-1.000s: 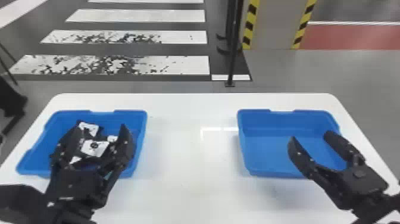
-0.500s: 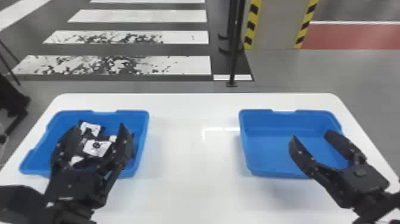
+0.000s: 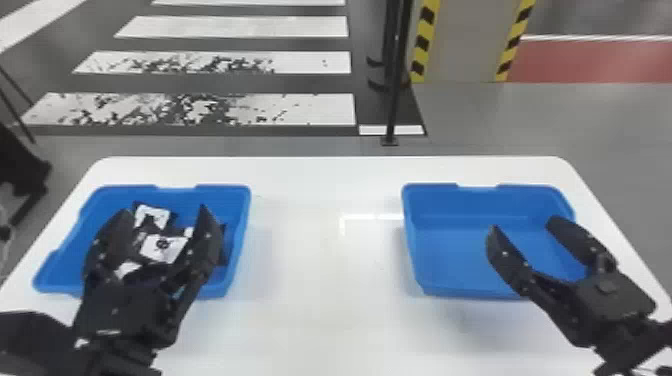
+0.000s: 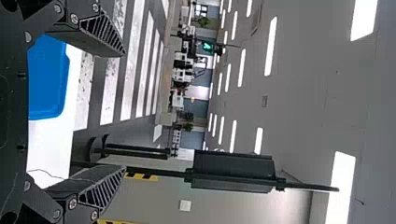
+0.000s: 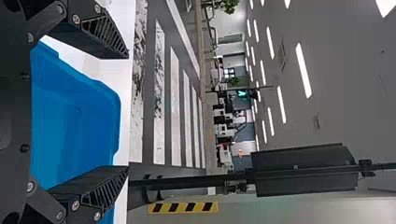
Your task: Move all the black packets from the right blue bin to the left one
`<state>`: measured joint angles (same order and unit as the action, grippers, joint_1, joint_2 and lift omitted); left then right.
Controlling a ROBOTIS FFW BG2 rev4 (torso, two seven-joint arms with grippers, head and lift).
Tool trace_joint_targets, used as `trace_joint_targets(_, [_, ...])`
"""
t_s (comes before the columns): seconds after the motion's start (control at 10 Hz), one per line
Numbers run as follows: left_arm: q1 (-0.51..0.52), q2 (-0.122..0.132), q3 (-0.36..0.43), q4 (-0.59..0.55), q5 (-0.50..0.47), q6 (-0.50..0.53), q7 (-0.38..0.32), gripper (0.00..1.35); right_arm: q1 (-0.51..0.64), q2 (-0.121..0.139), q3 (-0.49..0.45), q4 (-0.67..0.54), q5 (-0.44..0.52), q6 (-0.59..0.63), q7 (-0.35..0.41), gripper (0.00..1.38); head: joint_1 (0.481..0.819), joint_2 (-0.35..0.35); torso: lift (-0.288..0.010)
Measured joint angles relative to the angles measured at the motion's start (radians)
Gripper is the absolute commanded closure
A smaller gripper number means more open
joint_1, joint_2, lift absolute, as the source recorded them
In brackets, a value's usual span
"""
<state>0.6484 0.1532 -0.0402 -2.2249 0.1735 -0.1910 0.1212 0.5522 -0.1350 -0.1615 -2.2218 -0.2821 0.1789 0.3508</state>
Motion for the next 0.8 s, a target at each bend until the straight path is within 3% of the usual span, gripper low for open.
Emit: trace_joint_targets(0.8, [0.002,0.000,0.002,0.000,0.002,-0.001,0.000,0.21,0.002,0.000,0.000,-0.001,-0.003,-0.010,0.002,0.20,0.695,0.013,-0.168])
